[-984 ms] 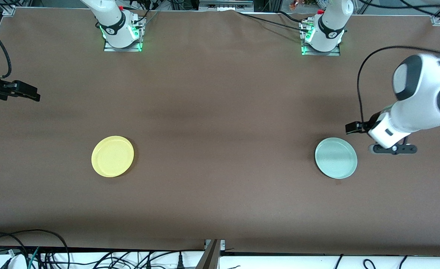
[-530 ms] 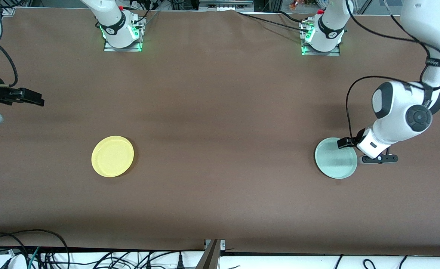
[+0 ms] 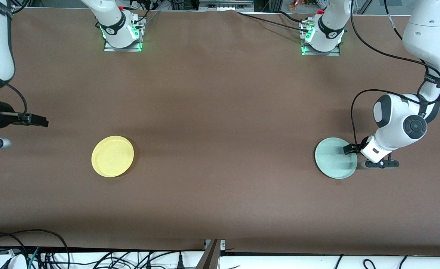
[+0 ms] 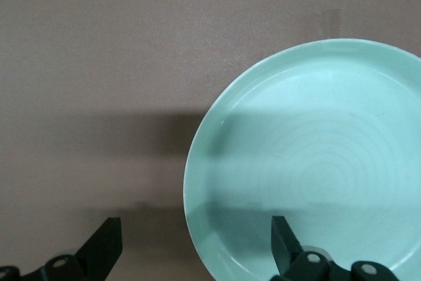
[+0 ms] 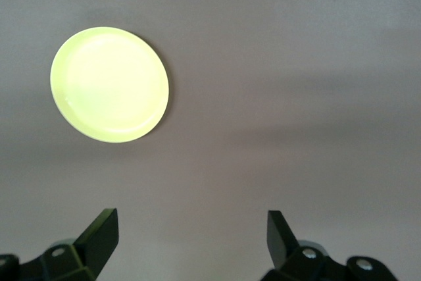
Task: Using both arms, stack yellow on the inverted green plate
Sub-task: 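Grasp the green plate with the left gripper while the right gripper reaches yellow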
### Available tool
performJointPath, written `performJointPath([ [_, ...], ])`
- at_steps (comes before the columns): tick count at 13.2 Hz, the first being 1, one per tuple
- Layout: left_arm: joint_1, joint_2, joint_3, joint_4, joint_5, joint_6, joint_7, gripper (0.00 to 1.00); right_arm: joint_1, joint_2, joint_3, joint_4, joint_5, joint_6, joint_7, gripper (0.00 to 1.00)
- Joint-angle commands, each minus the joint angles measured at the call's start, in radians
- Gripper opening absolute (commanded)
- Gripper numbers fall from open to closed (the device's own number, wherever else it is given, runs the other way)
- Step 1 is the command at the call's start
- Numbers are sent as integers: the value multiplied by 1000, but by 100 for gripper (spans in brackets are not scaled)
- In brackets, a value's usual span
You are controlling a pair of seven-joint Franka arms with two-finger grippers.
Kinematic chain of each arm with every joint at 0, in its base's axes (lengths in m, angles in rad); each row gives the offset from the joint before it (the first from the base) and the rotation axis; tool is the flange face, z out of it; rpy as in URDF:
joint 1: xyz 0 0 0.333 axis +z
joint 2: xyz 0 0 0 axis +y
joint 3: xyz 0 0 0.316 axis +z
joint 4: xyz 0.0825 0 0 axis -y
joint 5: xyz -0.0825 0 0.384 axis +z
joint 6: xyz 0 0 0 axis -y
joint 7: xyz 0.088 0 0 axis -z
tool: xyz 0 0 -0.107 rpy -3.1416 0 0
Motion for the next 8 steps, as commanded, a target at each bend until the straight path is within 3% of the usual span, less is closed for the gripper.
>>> performJointPath([
  [1, 13, 21, -10, 19, 18, 22, 14, 100, -14, 57, 7, 8, 17, 46, -8, 100],
  [3, 15, 23, -10, 24, 18, 22, 17, 100, -20, 95, 7, -18, 34, 96, -8, 100],
  [4, 16, 23, -10, 25, 18, 22, 22, 90, -20, 101, 7, -43, 46, 128, -8, 100],
  [6, 21, 35, -10, 36, 18, 22, 23, 57, -20, 123, 7, -67, 48, 181, -8, 100],
  [8, 21, 41, -10, 36, 25, 22, 25, 30, -20, 170, 9, -69, 67, 222, -8, 100],
])
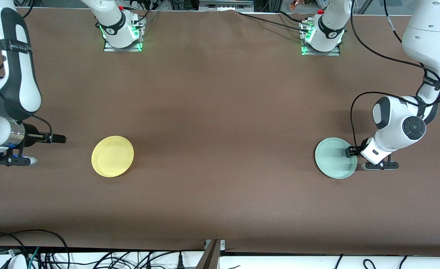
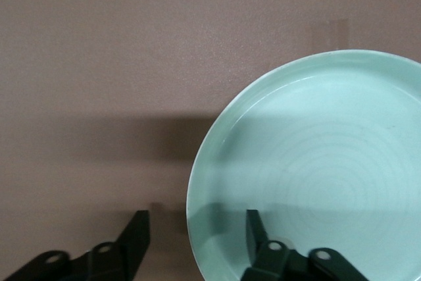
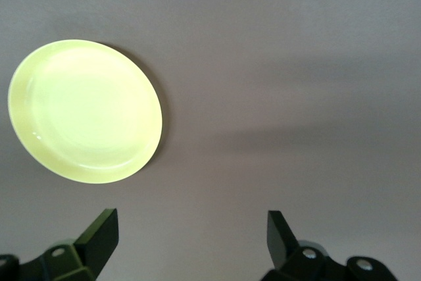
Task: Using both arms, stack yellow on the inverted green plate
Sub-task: 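Grasp the green plate with the left gripper while the right gripper reaches yellow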
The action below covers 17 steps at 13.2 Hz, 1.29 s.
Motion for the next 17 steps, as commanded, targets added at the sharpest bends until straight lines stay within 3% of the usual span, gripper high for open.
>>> performJointPath([
  [1, 15, 26, -10, 27, 40, 0, 18, 23, -14, 38, 9, -15, 46, 70, -13, 100],
  [4, 17, 24, -10, 27, 48, -4, 16, 0, -20, 98, 9, -50, 170, 163, -22, 100],
  [6, 9, 20, -10, 27, 48, -14, 15, 0, -23, 124, 9, -61, 188, 231, -75, 100],
  [10, 6, -31, -24, 31, 49, -33, 42, 0, -38, 184, 9, -59, 328, 289, -210, 100],
  [12, -12, -62, -45, 78, 49, -136, 41, 0, -38, 200, 10, -59, 333, 308, -214, 100],
  [15, -118, -68, -41, 280, 49, -428, 7, 0, -29, 221, 16, -59, 333, 328, -229, 100],
  [17, -201, -68, -42, 397, 142, -576, -71, 0, -26, 223, 18, -67, 333, 329, -267, 100],
])
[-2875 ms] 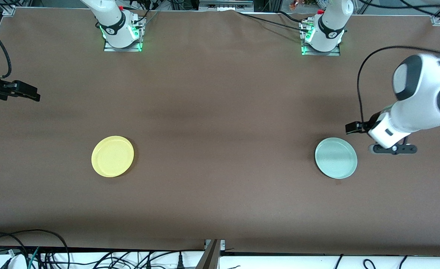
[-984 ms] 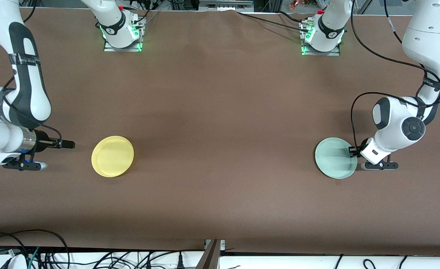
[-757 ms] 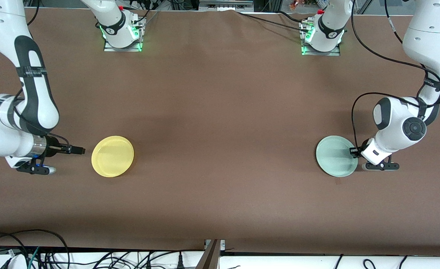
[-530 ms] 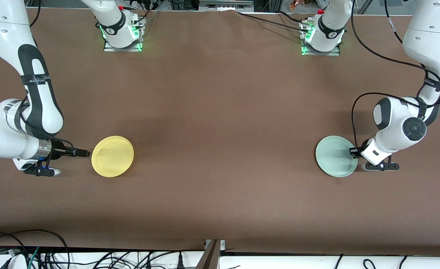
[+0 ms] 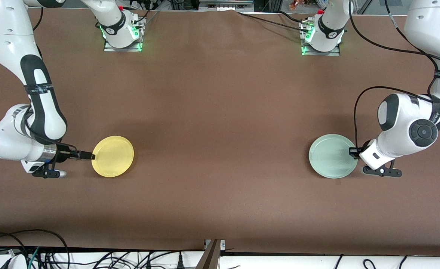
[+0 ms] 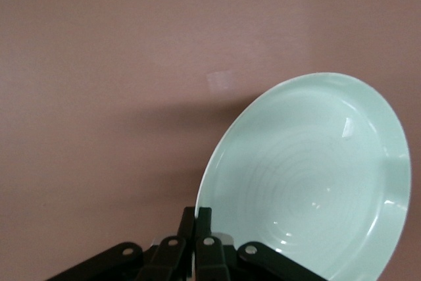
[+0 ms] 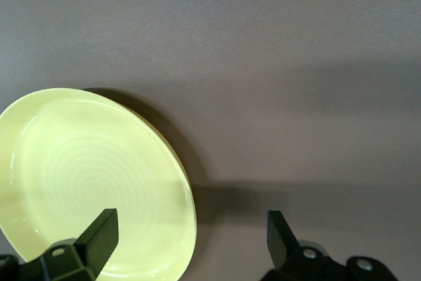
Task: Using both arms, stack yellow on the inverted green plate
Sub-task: 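Grasp the green plate with the left gripper while the right gripper reaches yellow, then lift and tilt the green plate on edge with the left gripper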
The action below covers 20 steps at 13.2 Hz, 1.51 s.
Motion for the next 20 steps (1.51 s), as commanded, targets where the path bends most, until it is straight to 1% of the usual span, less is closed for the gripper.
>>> performJointPath([
  [1, -137, 11, 12, 155, 159, -190, -114, 0, -2, -1, 6, -21, 23, 26, -70, 100],
  [3, -221, 13, 15, 206, 207, -293, -208, 0, -2, -1, 6, -36, 23, 41, -71, 100],
  [5, -333, 13, 18, 258, 272, -417, -303, 0, 0, 1, 6, -51, 23, 44, -74, 100],
  [6, -396, 13, 18, 276, 340, -465, -353, 0, 0, 1, 6, -56, 21, 44, -85, 100],
  [8, -530, 15, 18, 278, 501, -526, -467, 0, 0, 2, 6, -65, 23, 44, -88, 100],
  [9, -594, 16, 18, 276, 555, -565, -516, 0, 1, 1, 6, -70, 23, 44, -88, 100],
  [10, -660, 18, 18, 278, 572, -598, -577, 0, 3, 2, 6, -71, 23, 44, -88, 97],
  [11, -724, 30, 21, 278, 583, -617, -641, 0, 3, 2, 6, -73, 23, 43, -88, 86],
  [12, -792, 50, 21, 276, 628, -651, -710, 0, 3, 2, 6, -74, 21, 44, -88, 75],
  [13, -868, 80, 20, 276, 700, -699, -784, 0, 4, 2, 6, -76, 23, 44, -88, 66],
  [14, -933, 122, 23, 278, 748, -721, -841, 0, 6, 2, 6, -76, 23, 43, -88, 57],
  [16, -989, 182, 24, 281, 771, -721, -918, 0, 12, 2, 6, -76, 23, 44, -88, 38],
  [17, -1003, 211, 23, 301, 809, -708, -938, 0, 12, 2, 6, -76, 23, 43, -88, 27],
  [18, -1027, 253, 20, 345, 873, -692, -929, 0, 13, 2, 6, -76, 23, 40, -88, 7],
  [19, -1053, 298, 23, 399, 898, -683, -924, 0, 13, 1, 6, -76, 23, 37, -88, 0],
  [20, -1076, 350, 24, 446, 902, -677, -927, 0, 13, -2, 6, -76, 23, 32, -88, 0],
])
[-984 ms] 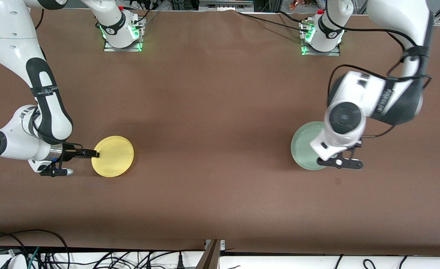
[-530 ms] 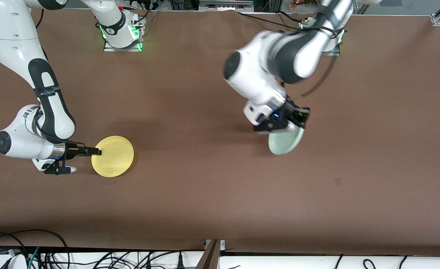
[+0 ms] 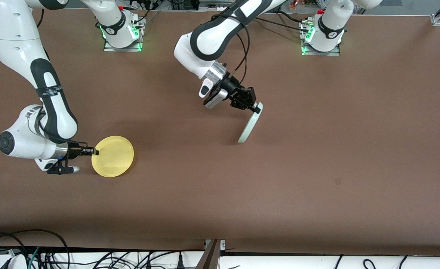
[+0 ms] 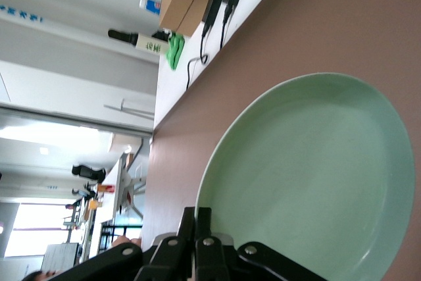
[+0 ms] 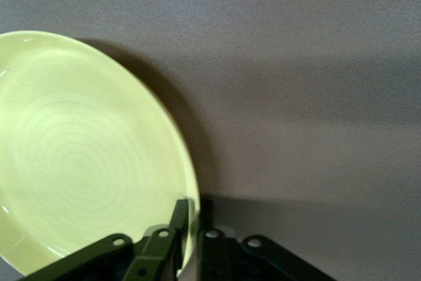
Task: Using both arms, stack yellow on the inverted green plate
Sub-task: 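Lift and tilt the green plate on edge with the left gripper, then turn the green plate upside down with the left gripper toward the table middle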
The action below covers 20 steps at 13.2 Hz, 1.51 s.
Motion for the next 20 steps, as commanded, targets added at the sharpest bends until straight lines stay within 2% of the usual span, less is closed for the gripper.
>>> performJointPath([
  [1, -64, 135, 24, 159, 43, -12, 14, 0, 1, -10, -1, -14, 20, 5, -23, 0],
  [6, -99, 174, 44, 149, 182, -17, 19, 0, 3, -17, 8, 12, 17, 5, -23, 0],
  [8, -104, 183, 46, 147, 187, -17, 30, 0, 1, -37, 15, 40, 17, -9, -21, 0],
  [11, -105, 197, 46, 146, 228, -18, 48, 0, 3, -40, 15, 132, 17, -101, -14, 0],
  [18, -133, 240, 46, 144, 227, -21, 28, 0, 1, -54, 15, 276, 18, -279, -4, 0],
  [19, -137, 252, 46, 143, 227, -21, 25, 4, 3, -54, 16, 282, 18, -285, 17, 0],
  [20, -156, 264, 47, 138, 227, -21, 22, 37, 3, -54, 16, 284, 17, -285, 35, 0],
])
